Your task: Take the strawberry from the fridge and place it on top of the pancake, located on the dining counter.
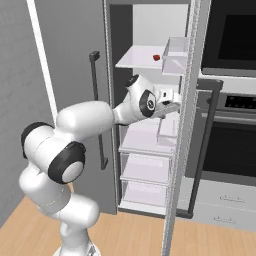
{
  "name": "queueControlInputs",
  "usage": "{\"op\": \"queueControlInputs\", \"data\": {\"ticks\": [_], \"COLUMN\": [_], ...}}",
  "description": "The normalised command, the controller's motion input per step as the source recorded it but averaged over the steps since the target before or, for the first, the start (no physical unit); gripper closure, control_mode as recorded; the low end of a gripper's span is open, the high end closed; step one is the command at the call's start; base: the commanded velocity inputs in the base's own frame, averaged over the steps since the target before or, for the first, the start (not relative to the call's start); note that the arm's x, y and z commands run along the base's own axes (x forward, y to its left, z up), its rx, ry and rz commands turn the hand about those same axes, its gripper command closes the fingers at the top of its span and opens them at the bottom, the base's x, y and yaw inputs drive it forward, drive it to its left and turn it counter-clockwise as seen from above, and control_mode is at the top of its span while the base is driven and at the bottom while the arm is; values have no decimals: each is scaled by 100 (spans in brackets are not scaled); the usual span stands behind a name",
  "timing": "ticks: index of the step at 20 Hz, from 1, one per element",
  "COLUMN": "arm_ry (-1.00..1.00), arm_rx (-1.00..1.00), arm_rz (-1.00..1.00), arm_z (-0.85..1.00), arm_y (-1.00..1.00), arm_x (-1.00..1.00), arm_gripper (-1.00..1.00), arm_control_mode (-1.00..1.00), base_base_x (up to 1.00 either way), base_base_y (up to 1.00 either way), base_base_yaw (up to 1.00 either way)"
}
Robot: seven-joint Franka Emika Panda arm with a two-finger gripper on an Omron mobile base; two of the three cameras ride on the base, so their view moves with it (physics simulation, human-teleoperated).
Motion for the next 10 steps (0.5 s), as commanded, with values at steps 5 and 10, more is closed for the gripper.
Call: {"op": "queueControlInputs", "data": {"ticks": [5, 10], "arm_ry": [-16, -25], "arm_rx": [0, 0], "arm_rz": [-1, 0], "arm_z": [20, 57], "arm_y": [-41, 45], "arm_x": [-32, -69], "arm_gripper": [-100, -100], "arm_control_mode": [-100, -100], "base_base_x": [0, 0], "base_base_y": [0, 0], "base_base_yaw": [0, 0]}}
